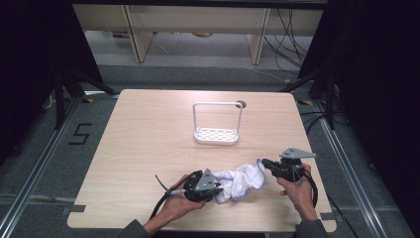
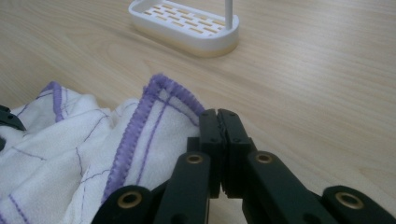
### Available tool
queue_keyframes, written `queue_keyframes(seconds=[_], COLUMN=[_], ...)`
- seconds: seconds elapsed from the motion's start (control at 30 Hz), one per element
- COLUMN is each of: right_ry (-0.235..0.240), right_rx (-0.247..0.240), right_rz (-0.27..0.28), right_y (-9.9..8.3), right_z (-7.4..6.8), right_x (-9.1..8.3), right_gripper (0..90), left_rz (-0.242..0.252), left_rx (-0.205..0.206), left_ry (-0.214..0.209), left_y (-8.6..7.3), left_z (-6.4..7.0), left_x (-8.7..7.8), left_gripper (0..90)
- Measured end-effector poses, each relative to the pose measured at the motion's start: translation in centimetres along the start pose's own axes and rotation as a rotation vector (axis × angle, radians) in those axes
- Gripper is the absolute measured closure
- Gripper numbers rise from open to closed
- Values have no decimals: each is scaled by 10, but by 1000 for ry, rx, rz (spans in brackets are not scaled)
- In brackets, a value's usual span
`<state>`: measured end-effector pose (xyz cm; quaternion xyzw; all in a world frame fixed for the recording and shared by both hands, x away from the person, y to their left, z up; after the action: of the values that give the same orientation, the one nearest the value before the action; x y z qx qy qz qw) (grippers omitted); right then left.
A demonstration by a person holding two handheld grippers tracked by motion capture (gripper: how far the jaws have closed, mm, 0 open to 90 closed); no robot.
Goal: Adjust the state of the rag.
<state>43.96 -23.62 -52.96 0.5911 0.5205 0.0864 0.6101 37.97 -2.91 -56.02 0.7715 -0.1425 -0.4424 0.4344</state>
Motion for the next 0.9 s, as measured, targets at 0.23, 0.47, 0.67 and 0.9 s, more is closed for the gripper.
queue_keyframes(seconds=[0.23, 0.47, 0.67, 0.9], right_ry=[44, 118, 93, 80], right_rx=[5, 44, 16, 9], right_rz=[22, -19, -97, -145], right_y=[4, 0, -12, -16], right_z=[-9, -33, -29, -30], right_x=[-3, 13, 34, 45], right_gripper=[896, 896, 896, 895], left_rz=[61, 2, -97, -24], left_rx=[-144, -271, -271, -302], left_ry=[-20, -22, 80, 71], left_y=[-6, -39, -70, -51], left_z=[-31, -31, -57, -53], left_x=[-50, -81, -67, -81], left_gripper=[842, 841, 830, 506])
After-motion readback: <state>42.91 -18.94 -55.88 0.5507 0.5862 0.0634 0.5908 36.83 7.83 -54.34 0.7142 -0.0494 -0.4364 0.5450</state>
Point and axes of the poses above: each handheld gripper's, and its own axes: x roughly forward along the jaws, y roughly out of its top, z roughly to its right, the point moved 9 cm from there along x, roughly forward along the jaws, and after that the axes turned 15 degrees about y, right-handed, at the moved point
